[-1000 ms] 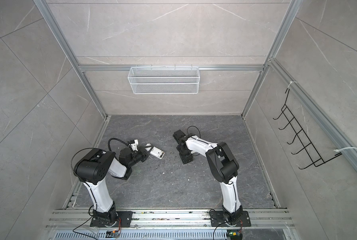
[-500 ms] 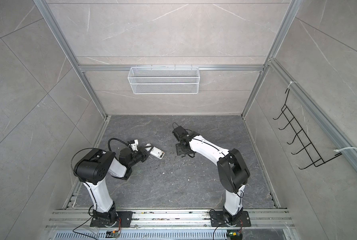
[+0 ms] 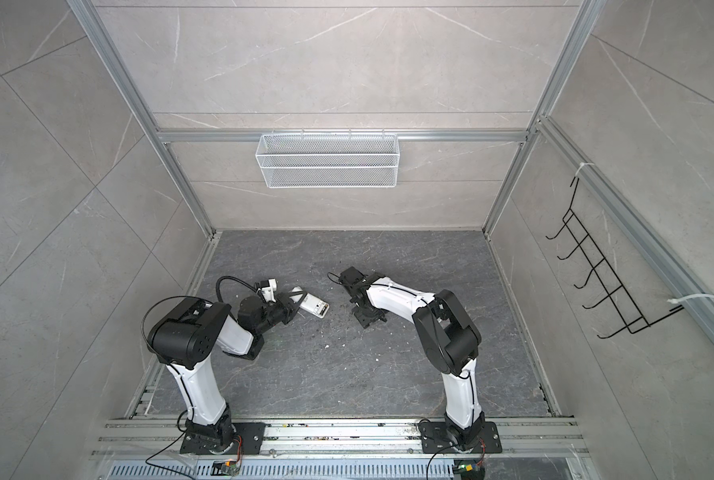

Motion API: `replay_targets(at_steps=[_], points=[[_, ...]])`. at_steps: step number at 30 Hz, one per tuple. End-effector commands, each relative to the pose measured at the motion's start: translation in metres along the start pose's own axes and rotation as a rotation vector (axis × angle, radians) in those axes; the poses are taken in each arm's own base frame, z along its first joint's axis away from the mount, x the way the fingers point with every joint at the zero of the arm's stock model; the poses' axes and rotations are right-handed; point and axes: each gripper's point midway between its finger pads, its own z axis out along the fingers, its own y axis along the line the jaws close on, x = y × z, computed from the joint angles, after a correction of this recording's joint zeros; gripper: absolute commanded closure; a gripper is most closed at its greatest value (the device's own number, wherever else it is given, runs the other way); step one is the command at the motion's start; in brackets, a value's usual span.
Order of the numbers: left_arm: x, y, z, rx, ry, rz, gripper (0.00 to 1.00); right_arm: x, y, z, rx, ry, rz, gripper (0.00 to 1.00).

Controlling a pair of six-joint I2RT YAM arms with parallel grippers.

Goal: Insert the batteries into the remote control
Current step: 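Close the right gripper on the red-black battery and lift it upright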

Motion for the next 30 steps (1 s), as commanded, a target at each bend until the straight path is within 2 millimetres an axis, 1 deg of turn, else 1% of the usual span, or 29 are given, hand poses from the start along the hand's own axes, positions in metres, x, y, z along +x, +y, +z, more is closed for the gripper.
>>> replay_targets(at_steps=[1,6,14,23,30], points=[[-0.009,-0.026,0.001,0.086,-0.020,0.068,1.00,0.002,-0.001,0.009,0.013,0.042,-0.041,0.42],[-0.009,-0.026,0.001,0.086,-0.019,0.067,1.00,0.000,0.002,0.018,0.008,0.052,-0.054,0.44],[-0.009,-0.027,0.001,0.089,-0.019,0.073,1.00,-0.005,0.001,0.023,-0.002,0.070,-0.074,0.47],[-0.008,-0.027,0.002,0.091,-0.012,0.067,1.00,-0.007,0.002,0.033,-0.032,0.092,-0.090,0.47],[-0.008,-0.025,0.002,0.088,-0.012,0.066,1.00,-0.012,0.007,0.040,-0.053,0.112,-0.111,0.47]])
